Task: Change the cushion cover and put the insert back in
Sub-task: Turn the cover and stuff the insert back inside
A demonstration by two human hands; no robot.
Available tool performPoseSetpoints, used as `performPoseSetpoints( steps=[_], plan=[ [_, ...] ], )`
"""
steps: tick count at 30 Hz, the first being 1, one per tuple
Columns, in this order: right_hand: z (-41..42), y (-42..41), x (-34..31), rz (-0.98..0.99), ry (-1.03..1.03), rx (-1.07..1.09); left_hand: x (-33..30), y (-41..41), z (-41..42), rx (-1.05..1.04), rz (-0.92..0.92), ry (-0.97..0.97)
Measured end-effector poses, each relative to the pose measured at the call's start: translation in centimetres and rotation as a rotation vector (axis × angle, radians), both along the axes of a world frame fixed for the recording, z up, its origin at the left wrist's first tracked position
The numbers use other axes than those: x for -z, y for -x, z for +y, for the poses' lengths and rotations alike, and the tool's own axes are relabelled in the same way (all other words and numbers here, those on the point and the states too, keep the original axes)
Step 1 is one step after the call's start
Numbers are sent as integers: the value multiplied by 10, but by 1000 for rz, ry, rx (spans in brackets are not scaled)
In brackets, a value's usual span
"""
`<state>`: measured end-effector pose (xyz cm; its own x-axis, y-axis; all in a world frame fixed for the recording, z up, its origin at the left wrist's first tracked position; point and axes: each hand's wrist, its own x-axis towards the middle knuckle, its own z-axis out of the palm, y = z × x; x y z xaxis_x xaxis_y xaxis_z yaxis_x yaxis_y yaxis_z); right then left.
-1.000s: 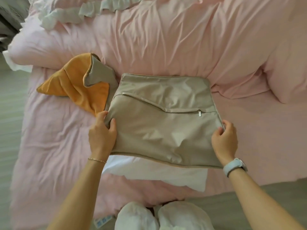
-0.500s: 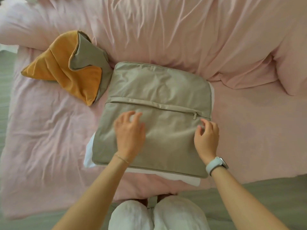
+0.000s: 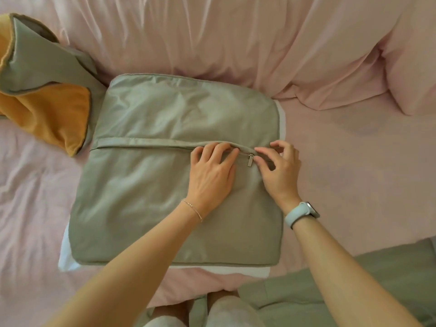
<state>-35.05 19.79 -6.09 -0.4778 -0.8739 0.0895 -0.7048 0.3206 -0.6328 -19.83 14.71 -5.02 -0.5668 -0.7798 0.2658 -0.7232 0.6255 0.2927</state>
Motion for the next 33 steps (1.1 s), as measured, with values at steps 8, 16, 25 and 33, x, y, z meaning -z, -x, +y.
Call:
performPoseSetpoints(
  steps=[8,16,25,33],
  plan=[
    [-20,9,1,-385,-144,48,-8,23,-12,-108,-27,-160],
    [-16,20,-21,-973,-201,64,-3,37,3,-131,221,-151],
    [-12,21,-24,-1093,-184,91,2,43,5,-182,220,53],
    [-5,19,-25,-1099,-130,184,9,41,6,-294,168,-31]
  ],
)
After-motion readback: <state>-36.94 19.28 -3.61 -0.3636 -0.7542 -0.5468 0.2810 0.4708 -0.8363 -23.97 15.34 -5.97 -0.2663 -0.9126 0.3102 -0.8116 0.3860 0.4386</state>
